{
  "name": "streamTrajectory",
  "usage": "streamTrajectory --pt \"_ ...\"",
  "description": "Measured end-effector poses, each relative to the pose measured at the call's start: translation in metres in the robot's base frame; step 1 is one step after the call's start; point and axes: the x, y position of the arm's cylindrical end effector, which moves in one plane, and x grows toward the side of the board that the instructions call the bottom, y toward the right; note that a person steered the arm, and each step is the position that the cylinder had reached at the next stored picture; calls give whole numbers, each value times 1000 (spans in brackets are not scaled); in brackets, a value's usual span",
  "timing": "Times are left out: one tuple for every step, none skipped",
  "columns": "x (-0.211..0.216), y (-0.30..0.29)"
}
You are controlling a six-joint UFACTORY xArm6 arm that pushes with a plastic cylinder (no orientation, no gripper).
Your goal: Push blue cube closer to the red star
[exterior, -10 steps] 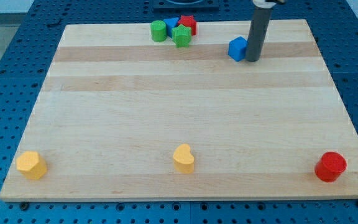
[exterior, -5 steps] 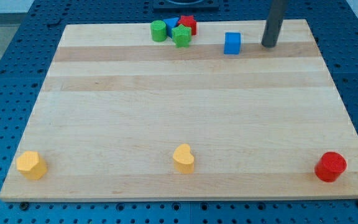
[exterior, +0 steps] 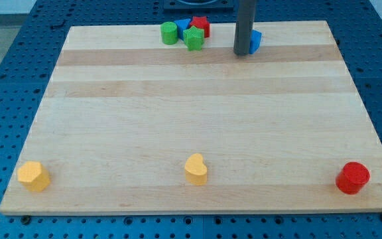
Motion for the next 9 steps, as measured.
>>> streamTrajectory --pt "10 10" --pt "1 10" --pt "-16 -2" --pt "-18 -4" --pt "-20 18" --pt "-36 65" --pt "-64 101" --pt "-83 124" --pt "-81 120"
